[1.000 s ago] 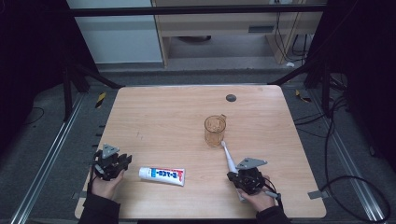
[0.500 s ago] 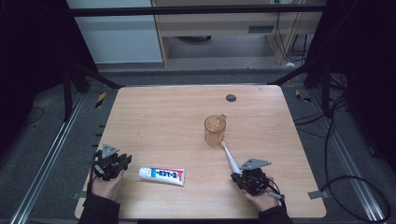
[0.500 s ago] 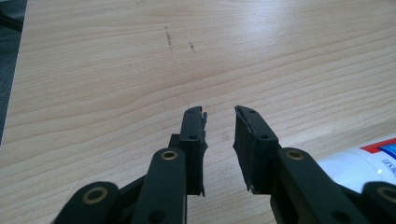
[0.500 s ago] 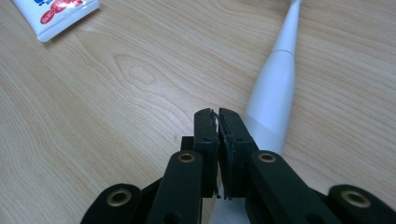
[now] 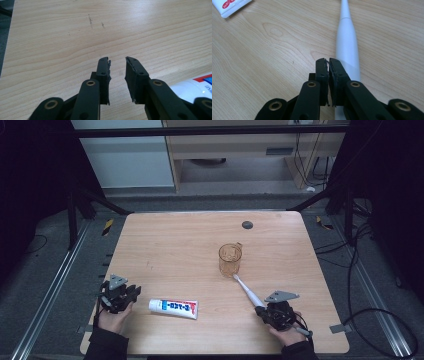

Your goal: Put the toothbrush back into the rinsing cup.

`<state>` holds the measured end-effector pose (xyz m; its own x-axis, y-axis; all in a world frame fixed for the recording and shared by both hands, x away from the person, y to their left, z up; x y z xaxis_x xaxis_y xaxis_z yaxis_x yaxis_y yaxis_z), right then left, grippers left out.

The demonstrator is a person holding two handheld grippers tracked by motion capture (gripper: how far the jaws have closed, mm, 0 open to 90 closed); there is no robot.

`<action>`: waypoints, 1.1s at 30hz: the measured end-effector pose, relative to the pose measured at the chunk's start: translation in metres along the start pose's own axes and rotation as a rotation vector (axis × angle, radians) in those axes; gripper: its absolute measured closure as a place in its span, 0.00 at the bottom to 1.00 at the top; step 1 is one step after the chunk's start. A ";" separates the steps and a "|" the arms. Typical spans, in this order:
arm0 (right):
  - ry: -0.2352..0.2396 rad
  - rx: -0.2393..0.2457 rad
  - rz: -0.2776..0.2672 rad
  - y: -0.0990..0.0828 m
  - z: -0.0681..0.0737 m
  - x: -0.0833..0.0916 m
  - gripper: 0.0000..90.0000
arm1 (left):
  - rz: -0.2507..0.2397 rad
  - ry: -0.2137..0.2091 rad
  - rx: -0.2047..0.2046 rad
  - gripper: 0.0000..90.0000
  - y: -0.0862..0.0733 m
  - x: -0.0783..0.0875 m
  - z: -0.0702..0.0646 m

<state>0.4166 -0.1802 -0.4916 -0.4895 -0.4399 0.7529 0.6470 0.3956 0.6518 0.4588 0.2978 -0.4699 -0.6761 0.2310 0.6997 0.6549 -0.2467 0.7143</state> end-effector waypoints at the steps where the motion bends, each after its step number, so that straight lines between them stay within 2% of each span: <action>1: 0.000 -0.004 0.003 0.000 0.000 0.000 0.95 | -0.001 0.001 0.001 0.80 0.000 0.000 0.000; 8: 0.008 -0.014 -0.016 0.003 0.000 0.006 0.90 | 0.000 0.000 0.000 0.80 0.000 -0.001 0.000; 17: -0.023 -0.030 -0.077 0.023 -0.009 0.024 0.78 | 0.002 -0.003 -0.002 0.80 0.000 -0.002 0.000; 22: -0.016 -0.029 -0.066 0.037 -0.012 0.028 0.69 | 0.003 -0.004 -0.003 0.80 0.001 -0.003 0.001; 26: -0.023 0.000 -0.060 0.048 -0.013 0.029 0.64 | 0.001 -0.002 -0.004 0.79 0.001 -0.003 0.001; 33: -0.022 0.034 -0.027 0.066 -0.015 0.030 0.61 | -0.001 -0.001 -0.007 0.78 0.001 -0.004 0.002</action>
<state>0.4532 -0.1798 -0.4275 -0.5196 -0.4330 0.7366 0.6131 0.4114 0.6744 0.4624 0.2983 -0.4722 -0.6762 0.2327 0.6990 0.6518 -0.2532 0.7148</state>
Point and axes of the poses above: each handheld gripper's, and its own axes: x roughly backward along the jaws, y roughly out of its top, z roughly to its left, the point moved 1 cm from there along -x, roughly forward along the jaws, and after that the axes turned 3 degrees about z, right-handed, at the moved point
